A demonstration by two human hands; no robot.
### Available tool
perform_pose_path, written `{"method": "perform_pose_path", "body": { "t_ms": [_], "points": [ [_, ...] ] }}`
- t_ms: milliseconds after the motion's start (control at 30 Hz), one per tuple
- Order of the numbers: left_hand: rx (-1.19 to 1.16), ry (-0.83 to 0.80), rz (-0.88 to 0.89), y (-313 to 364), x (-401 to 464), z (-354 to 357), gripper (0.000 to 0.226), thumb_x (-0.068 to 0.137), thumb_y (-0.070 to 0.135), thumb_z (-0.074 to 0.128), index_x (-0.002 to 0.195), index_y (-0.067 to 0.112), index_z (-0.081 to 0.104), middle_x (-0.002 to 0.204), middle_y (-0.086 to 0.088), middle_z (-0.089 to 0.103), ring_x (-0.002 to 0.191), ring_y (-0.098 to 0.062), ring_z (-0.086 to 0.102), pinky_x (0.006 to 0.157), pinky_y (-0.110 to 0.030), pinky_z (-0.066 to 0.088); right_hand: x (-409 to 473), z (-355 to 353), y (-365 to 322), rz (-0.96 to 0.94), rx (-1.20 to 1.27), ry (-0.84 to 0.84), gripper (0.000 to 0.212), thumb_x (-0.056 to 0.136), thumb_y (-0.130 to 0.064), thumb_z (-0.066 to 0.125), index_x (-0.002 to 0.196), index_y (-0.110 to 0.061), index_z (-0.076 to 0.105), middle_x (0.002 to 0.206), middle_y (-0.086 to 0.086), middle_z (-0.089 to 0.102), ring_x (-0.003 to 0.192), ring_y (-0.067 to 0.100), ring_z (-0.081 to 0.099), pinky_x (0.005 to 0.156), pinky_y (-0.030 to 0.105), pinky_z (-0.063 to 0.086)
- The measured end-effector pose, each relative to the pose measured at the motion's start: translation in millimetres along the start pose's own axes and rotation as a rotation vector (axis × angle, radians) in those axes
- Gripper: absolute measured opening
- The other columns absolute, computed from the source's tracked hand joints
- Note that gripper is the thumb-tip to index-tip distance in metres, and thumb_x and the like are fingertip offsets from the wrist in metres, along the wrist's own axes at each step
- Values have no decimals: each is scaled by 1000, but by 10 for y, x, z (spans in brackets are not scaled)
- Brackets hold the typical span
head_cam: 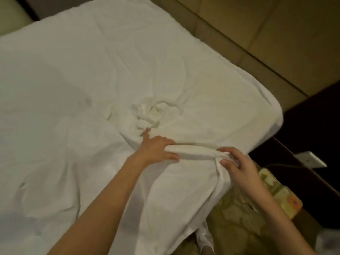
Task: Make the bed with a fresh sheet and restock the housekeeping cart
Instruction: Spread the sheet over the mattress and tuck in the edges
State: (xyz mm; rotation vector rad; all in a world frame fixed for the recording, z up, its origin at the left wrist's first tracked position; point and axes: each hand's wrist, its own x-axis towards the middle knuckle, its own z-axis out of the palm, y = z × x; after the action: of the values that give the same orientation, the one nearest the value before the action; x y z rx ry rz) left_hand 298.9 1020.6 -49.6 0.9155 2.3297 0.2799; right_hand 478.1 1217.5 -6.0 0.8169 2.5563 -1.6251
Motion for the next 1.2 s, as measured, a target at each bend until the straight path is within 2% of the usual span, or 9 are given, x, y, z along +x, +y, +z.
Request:
{"method": "perform_pose_path", "body": {
  "t_ms": [67, 133, 200, 267, 400, 600, 933, 1067, 1200],
  "points": [
    [104, -60, 44, 76, 100, 35, 51, 75, 67, 61, 114, 35, 63, 121, 6, 64, 125, -15, 47, 114, -41, 13, -176, -227, 230, 55, 17, 112, 31, 90, -5, 57, 103, -33, 59, 107, -24, 57, 99, -13, 50, 74, 2, 38],
    [162, -69, 62, 176, 181, 46, 47, 73, 68, 63, 102, 31, 67, 104, 5, 69, 105, -17, 60, 86, -30, 40, -343, -399, 481, 137, 34, 193, 29, 91, -7, 56, 104, -33, 59, 107, -24, 57, 99, -10, 50, 74, 5, 39],
    [192, -64, 81, 344, 255, 28, 40, 72, 67, 65, 84, 29, 66, 84, 6, 67, 83, -15, 60, 59, -24, 37, -485, -512, 723, 245, 46, 241, 22, 91, -10, 57, 101, -29, 61, 100, -21, 58, 92, -7, 51, 68, 8, 39],
    [224, -16, 129, 591, 386, -16, 35, 71, 65, 67, 68, 31, 58, 72, 8, 60, 74, -13, 53, 54, -25, 32, -564, -615, 941, 342, 50, 286, 13, 92, -15, 57, 99, -25, 63, 94, -14, 61, 88, 3, 54, 68, 18, 42],
    [230, -15, 237, 1306, 758, 17, 39, 70, 62, 70, 65, 27, 54, 62, 10, 51, 76, -17, 55, 59, -29, 32, -686, -970, 1343, 473, 1, 412, 8, 94, -21, 55, 98, -25, 61, 93, -9, 58, 85, 8, 50, 71, 30, 40],
    [102, -112, 294, 1949, 1103, 487, 36, 76, 52, 70, 96, 22, 65, 87, 5, 59, 92, -20, 59, 71, -26, 37, -582, -1265, 1917, 587, -127, 320, 18, 93, -12, 54, 107, -21, 63, 107, 0, 63, 94, 13, 55, 81, 31, 47],
    [100, 283, 49, 721, 843, -151, 20, 94, 16, 54, 105, 23, 68, 104, 3, 65, 98, -20, 58, 79, -34, 45, 602, -239, 866, 260, 230, 14, 19, 87, -10, 65, 106, -14, 63, 100, -2, 64, 91, 13, 59, 88, 32, 51],
    [193, 146, -110, 250, 739, -365, 26, 97, 32, 46, 115, 28, 65, 115, 8, 67, 109, -17, 58, 91, -32, 37, 945, 253, 413, 178, 158, -173, 35, 86, -18, 68, 120, -13, 59, 115, 1, 61, 106, 13, 56, 92, 19, 41],
    [372, -56, -140, -86, 702, -363, 44, 93, 61, 34, 114, 36, 64, 115, 11, 66, 114, -14, 51, 101, -39, 24, 1233, 727, 93, 87, -57, -245, 48, 79, -36, 72, 122, -19, 59, 115, -4, 61, 108, 12, 53, 95, 28, 42]
  ]
}}
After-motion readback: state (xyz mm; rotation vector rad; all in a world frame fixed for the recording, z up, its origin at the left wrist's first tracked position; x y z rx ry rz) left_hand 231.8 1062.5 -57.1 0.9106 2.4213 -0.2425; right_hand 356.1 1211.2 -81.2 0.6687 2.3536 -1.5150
